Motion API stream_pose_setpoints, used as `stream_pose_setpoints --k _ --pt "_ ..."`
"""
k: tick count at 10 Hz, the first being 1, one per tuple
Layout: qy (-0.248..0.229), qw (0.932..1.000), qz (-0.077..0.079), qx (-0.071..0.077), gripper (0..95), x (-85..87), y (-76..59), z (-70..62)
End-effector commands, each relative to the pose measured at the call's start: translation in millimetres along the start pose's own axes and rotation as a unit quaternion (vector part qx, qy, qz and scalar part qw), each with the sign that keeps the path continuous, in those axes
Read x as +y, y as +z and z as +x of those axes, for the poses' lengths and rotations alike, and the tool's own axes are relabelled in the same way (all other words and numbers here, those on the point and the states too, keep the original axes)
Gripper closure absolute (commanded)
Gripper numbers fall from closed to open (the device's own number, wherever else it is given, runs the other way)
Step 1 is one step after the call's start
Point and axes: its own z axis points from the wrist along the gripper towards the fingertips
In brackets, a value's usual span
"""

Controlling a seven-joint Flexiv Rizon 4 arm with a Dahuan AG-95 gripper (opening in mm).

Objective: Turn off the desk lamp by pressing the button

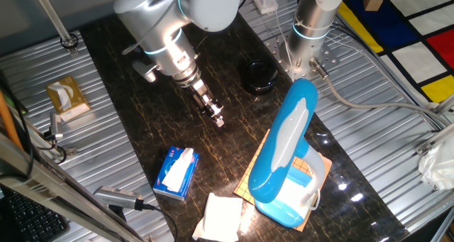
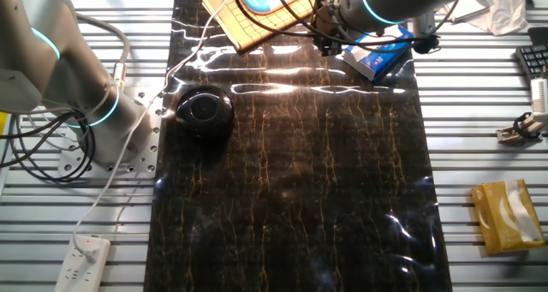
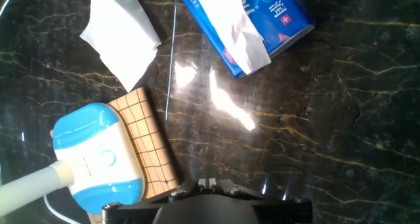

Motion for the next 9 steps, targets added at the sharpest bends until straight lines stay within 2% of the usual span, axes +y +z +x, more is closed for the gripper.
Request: stream_pose_setpoints --k 1,6,9 --pt "0.003 1.0000 0.000 -0.003 95.0 3.0 4.6 0.1" --pt "0.017 0.9998 0.003 -0.009 95.0 31.8 29.5 8.2" --pt "0.025 0.9995 0.005 -0.021 95.0 44.6 48.4 10.9"
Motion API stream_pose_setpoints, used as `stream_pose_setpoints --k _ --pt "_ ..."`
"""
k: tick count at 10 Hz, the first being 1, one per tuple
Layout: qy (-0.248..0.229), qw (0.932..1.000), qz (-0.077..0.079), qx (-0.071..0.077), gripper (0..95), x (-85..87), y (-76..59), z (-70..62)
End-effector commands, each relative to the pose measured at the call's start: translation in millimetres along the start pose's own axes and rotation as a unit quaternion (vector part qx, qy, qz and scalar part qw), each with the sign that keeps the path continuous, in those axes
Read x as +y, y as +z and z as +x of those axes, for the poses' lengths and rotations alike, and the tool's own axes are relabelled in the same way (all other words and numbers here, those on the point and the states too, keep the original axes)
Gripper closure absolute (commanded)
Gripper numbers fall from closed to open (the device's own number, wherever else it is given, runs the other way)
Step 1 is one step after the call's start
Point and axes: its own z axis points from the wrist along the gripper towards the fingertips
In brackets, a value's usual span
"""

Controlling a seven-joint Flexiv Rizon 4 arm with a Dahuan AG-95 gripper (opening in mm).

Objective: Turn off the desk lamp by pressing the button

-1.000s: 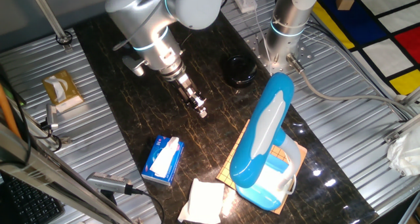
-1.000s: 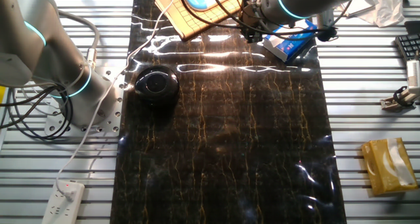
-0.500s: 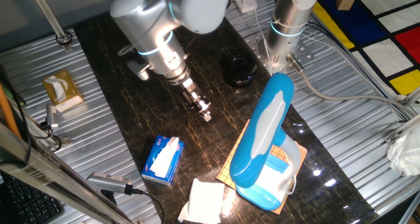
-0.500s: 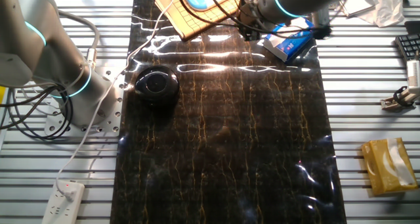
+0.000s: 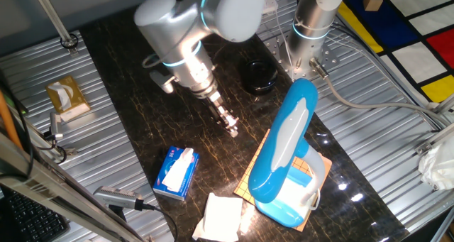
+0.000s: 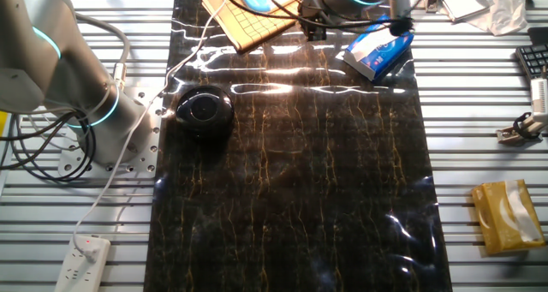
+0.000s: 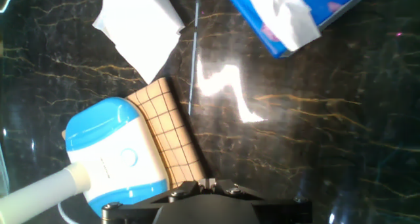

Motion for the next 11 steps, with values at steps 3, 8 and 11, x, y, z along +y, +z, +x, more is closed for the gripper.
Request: stream_pose_setpoints --k 3,8,11 --pt "0.011 0.9998 0.002 -0.015 95.0 14.9 19.8 3.2" --pt "0.009 0.9995 -0.024 -0.017 95.0 27.0 32.4 3.2" --pt "0.009 0.9989 -0.042 -0.017 95.0 30.8 36.2 3.2"
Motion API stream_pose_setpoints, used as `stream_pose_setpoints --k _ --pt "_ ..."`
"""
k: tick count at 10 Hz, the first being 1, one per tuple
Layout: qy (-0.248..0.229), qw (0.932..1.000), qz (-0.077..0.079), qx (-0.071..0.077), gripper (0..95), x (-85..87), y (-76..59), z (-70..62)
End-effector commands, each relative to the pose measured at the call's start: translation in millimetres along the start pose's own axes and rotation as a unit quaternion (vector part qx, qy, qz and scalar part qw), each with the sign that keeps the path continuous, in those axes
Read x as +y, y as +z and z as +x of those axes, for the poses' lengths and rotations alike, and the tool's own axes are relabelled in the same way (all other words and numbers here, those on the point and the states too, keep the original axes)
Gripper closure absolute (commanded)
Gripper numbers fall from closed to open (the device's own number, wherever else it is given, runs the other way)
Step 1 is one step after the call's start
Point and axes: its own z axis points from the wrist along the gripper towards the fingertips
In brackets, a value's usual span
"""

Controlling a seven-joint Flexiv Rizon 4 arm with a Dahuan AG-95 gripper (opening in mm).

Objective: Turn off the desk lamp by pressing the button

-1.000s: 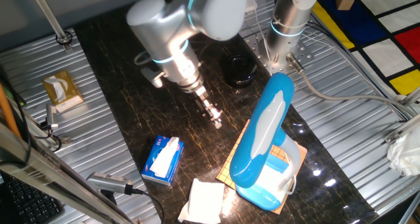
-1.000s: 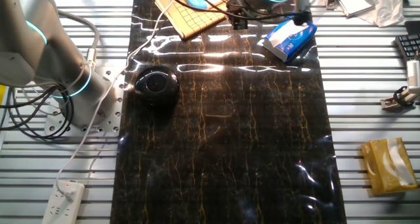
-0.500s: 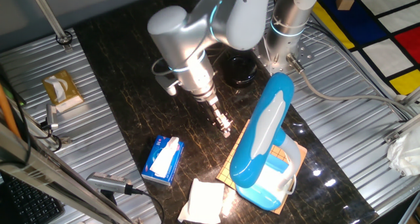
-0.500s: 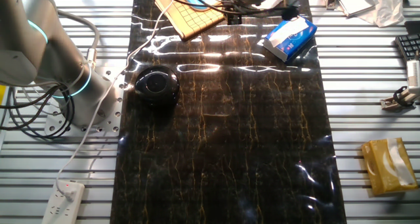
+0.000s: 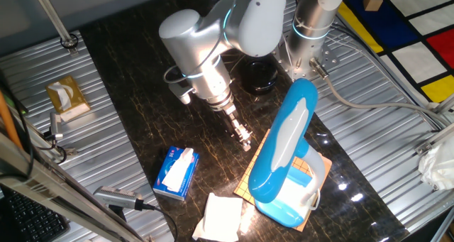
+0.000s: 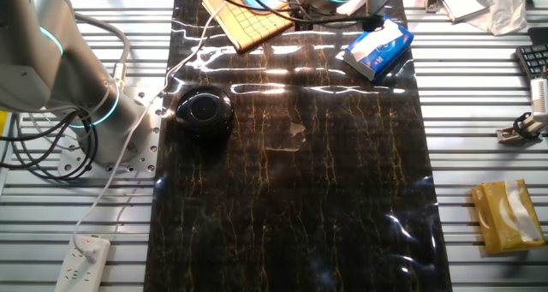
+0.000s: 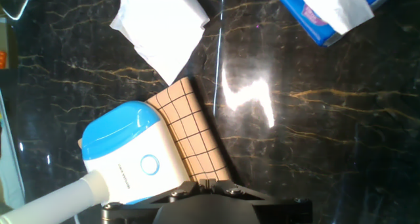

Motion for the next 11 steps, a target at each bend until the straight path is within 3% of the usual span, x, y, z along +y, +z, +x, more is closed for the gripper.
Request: stream_pose_setpoints --k 1,2,11 --pt "0.002 0.9999 -0.011 0.000 95.0 2.4 2.7 -0.3" --pt "0.007 0.9997 -0.025 -0.001 95.0 5.5 6.4 -0.1" --pt "0.014 0.9988 -0.045 -0.008 95.0 15.9 29.3 2.6"
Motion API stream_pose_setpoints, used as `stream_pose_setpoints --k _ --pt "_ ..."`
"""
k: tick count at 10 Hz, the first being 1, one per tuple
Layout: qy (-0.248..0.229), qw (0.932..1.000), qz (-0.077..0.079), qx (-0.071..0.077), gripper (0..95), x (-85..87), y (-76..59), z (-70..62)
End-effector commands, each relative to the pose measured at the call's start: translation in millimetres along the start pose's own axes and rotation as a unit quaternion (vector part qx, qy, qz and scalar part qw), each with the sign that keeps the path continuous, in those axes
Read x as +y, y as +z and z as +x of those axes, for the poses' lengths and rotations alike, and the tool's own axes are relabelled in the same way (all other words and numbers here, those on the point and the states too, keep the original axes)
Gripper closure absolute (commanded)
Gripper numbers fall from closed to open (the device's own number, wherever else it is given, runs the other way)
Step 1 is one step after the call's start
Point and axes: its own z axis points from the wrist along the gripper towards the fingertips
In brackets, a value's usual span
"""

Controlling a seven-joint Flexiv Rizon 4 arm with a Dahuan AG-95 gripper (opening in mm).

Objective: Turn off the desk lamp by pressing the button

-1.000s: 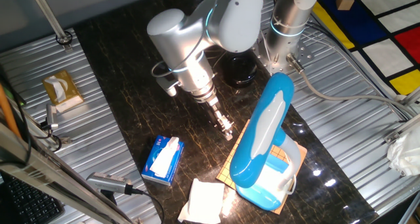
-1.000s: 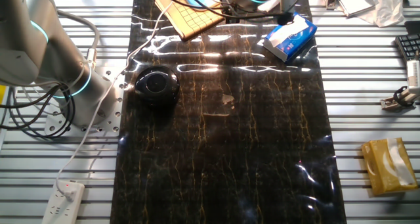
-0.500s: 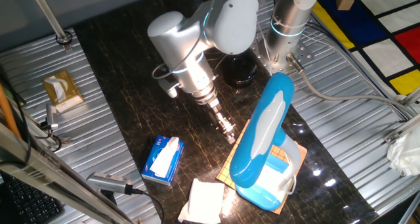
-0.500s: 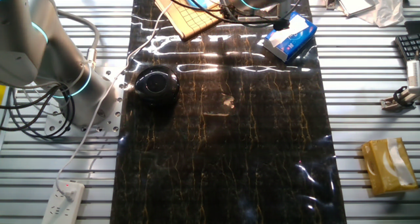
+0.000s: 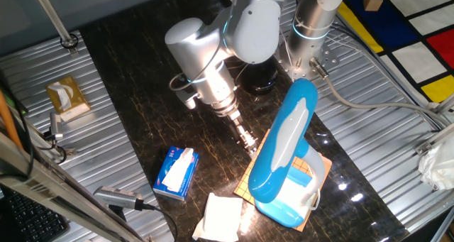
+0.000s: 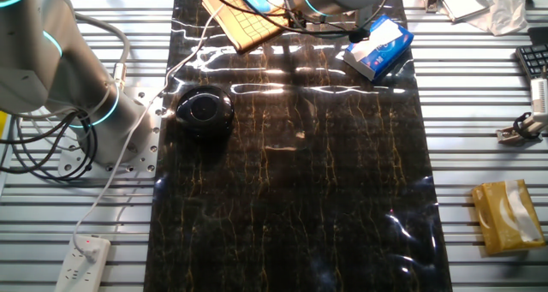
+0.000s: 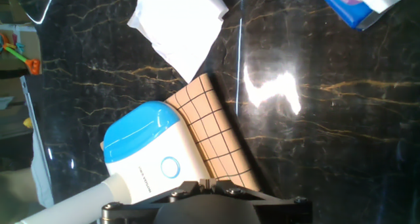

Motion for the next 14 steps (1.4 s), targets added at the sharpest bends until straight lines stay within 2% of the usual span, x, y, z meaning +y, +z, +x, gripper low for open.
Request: stream_pose_setpoints --k 1,4,7,11,14 --pt "0.002 1.0000 -0.002 -0.001 95.0 2.0 1.2 0.6" --pt "0.004 0.9998 -0.018 -0.002 95.0 4.5 4.6 1.3" --pt "0.009 0.9996 -0.027 -0.004 95.0 9.0 10.7 2.9" --pt "0.017 0.9993 -0.030 -0.009 95.0 18.8 22.3 5.7" --pt "0.020 0.9991 -0.035 -0.015 95.0 21.2 31.2 2.8"
